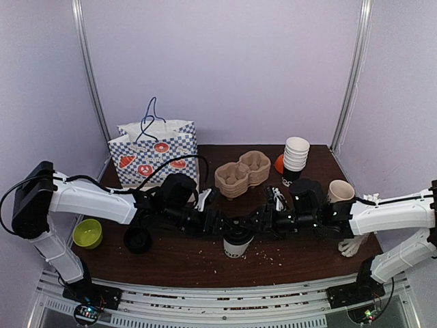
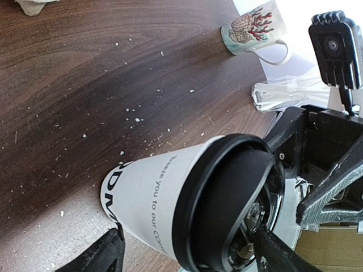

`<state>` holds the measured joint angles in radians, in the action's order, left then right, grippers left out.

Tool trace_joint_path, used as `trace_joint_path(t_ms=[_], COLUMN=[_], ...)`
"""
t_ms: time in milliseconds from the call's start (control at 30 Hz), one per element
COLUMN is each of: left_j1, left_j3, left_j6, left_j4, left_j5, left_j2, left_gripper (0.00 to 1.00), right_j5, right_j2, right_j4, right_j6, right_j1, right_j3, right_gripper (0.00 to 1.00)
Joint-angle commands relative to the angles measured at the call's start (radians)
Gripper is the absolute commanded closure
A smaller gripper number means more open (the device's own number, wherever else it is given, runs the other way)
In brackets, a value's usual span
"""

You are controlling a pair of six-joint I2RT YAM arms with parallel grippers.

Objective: Pack the takeout coffee

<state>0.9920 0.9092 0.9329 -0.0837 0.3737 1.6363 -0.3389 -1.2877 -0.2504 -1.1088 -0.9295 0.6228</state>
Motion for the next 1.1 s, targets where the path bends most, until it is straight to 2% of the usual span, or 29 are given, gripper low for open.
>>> trace_joint_path(t_ms=[0, 1067], left_j1=[0.004, 0.004], left_j3=[-0.002, 0.028], left_j6=[-0.026, -0.04], left_j4=[0.061, 0.065], left_j5=[-0.029, -0.021], left_j2=[0.031, 0.047], left_gripper=[0.2, 0.2], right_j5=[0.041, 0.116], right_j2=[0.027, 0.085], right_j4=[0.083, 0.286], right_j6=[0.038, 0.135], right_j1=[0.002, -0.001], right_j3=[0.042, 0.129], right_gripper=[0.44, 0.42])
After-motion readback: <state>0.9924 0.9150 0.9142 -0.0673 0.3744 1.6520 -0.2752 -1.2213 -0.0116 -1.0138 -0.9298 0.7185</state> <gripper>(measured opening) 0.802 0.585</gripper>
